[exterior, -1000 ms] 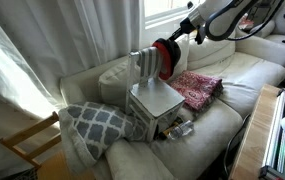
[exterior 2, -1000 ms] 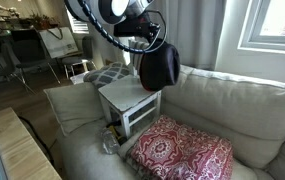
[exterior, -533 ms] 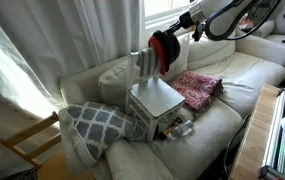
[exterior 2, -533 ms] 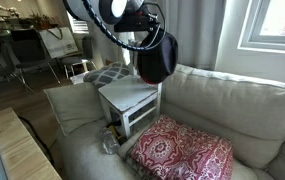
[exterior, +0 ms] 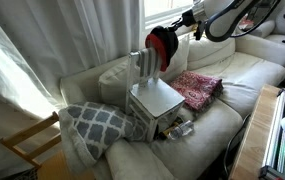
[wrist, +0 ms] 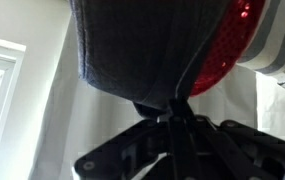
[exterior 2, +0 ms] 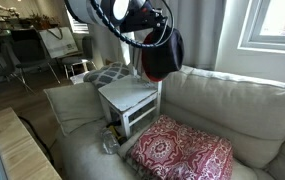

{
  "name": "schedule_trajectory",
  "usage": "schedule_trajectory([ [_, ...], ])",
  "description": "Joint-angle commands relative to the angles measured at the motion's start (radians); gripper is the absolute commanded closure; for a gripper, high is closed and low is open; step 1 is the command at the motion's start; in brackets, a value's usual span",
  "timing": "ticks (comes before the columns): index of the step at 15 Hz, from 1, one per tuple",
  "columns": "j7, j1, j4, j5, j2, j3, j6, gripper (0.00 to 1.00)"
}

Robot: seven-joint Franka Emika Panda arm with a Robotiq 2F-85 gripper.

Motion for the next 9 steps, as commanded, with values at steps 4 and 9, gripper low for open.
schedule_trajectory([
  [4,-0.022,0.136,-0.031,0.026,-0.073,-0.138,0.048,0.99],
  [9,0.030,0.380,-0.035,0.052,-0.158,-0.425,0.044,0.99],
])
